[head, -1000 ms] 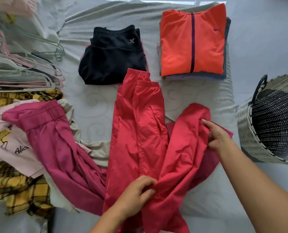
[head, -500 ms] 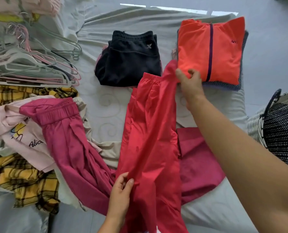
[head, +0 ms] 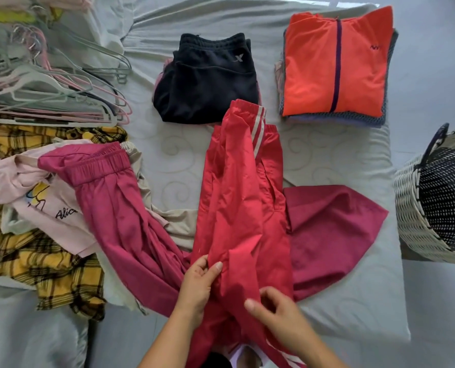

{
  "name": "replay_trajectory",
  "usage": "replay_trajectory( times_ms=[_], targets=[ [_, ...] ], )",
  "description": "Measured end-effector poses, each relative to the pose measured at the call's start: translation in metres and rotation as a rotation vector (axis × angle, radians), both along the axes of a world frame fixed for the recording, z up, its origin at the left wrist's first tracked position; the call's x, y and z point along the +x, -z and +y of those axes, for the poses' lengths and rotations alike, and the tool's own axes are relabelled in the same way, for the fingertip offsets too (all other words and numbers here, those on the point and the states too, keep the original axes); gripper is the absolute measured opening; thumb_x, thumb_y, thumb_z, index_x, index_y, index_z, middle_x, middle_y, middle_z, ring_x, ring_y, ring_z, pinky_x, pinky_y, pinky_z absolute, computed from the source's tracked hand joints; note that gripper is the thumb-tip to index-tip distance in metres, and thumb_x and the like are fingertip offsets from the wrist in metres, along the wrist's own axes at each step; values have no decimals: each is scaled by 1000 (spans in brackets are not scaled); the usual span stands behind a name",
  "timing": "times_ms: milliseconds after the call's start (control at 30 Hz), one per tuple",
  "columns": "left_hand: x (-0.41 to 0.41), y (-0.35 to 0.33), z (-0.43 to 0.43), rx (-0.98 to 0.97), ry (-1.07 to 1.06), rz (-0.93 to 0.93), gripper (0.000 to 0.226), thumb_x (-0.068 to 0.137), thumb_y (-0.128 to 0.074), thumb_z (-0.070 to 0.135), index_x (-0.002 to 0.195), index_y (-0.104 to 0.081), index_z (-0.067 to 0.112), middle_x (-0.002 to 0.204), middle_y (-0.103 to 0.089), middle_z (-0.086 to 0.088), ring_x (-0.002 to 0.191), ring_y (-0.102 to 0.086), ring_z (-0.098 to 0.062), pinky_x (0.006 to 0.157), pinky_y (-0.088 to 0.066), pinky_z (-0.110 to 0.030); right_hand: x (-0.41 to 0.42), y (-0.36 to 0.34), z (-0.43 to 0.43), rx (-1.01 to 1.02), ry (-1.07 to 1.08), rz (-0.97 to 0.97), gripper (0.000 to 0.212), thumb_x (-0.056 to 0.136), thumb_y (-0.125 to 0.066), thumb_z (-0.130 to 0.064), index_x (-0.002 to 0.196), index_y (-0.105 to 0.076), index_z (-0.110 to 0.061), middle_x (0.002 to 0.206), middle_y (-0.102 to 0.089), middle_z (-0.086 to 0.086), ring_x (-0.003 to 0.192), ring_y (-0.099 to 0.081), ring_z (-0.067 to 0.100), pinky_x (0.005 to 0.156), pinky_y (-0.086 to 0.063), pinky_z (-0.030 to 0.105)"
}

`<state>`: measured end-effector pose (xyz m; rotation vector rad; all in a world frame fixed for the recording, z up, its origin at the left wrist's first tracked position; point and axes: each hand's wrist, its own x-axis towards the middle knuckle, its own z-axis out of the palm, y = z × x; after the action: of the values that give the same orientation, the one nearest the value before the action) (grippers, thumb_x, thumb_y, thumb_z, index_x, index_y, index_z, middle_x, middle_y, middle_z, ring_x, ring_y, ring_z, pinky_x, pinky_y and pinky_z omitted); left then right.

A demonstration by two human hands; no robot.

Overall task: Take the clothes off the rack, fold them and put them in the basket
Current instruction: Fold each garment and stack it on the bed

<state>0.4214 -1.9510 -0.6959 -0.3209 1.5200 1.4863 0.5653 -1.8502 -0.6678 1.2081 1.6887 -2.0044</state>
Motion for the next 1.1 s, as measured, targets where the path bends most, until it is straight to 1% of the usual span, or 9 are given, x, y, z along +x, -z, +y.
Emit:
replay_trajectory(
  times_ms=[233, 333, 433, 533, 633, 767, 900, 1000, 1100],
  targets=[
    [-11, 11, -6, -279, -32, 4, 18, 94, -43, 0, 100, -59, 7, 80, -66, -6, 63, -57, -12, 61, -45, -24, 14, 8, -9, -207, 317, -53, 47, 42, -84, -34, 69, -54, -9, 64, -55, 6, 61, -51, 15, 58, -44, 25],
    [-23, 9, 8, -364, 75, 171, 23, 91, -57, 13, 112, -48, 6, 100, -56, -11, 88, -53, -20, 78, -41, -29, 6, 8, -1, -234, 319, -17, 48, 63, -81, -45, 87, -65, -7, 78, -68, 4, 73, -60, 13, 70, -50, 26],
    [-49, 0, 32, -330, 56, 275, 29, 87, -63, 15, 109, -46, 7, 92, -57, -10, 80, -54, -19, 69, -44, -28, -4, 8, 6, -227, 262, 63, 28, 76, -71, -31, 91, -69, -7, 82, -69, 3, 77, -59, 13, 72, -48, 26],
    [-73, 8, 47, -482, 294, 382, 17, 83, -65, 3, 85, -50, 12, 78, -56, -10, 79, -55, -23, 68, -41, -29, -1, 4, 0, -44, 326, 172, 7, 76, -74, -17, 79, -67, -17, 67, -59, -7, 65, -50, 5, 61, -42, 19],
    [-96, 1, 62, -739, 537, 599, 20, 83, -61, 6, 101, -52, 4, 98, -62, -19, 93, -60, -33, 80, -44, -35, 9, 14, -11, 113, 299, 115, 18, 71, -74, -21, 75, -61, -32, 63, -58, -10, 61, -48, 1, 62, -40, 21],
    [-139, -31, 134, -558, 601, 1029, 32, 86, -60, 14, 115, -55, 1, 113, -58, -16, 106, -55, -32, 88, -42, -38, 0, 16, -9, 130, 273, 87, 42, 82, -70, -19, 95, -57, -57, 75, -67, -26, 69, -56, -12, 69, -43, 9],
    [-180, -44, 224, -495, 872, 1426, 44, 87, -61, 19, 128, -50, 8, 130, -52, -12, 121, -45, -30, 100, -37, -41, -12, 17, -1, 148, 329, 71, 42, 83, -69, -19, 88, -57, -59, 73, -65, -30, 70, -56, -14, 69, -41, 5],
    [-204, -44, 263, -698, 1188, 1465, 65, 86, -63, 31, 140, -33, 11, 143, -40, -12, 132, -33, -30, 104, -29, -42, -14, 17, 2, 181, 318, 87, 32, 81, -70, -20, 85, -60, -50, 67, -63, -22, 64, -54, -7, 66, -43, 11],
    [-223, -47, 272, -862, 1335, 1380, 47, 82, -67, 39, 119, -54, 13, 116, -59, -8, 116, -48, -30, 95, -32, -39, -8, 21, 3, 368, 285, 141, 21, 69, -66, -44, 83, -59, -58, 78, -63, -19, 69, -58, -6, 66, -42, 9]
  ],
)
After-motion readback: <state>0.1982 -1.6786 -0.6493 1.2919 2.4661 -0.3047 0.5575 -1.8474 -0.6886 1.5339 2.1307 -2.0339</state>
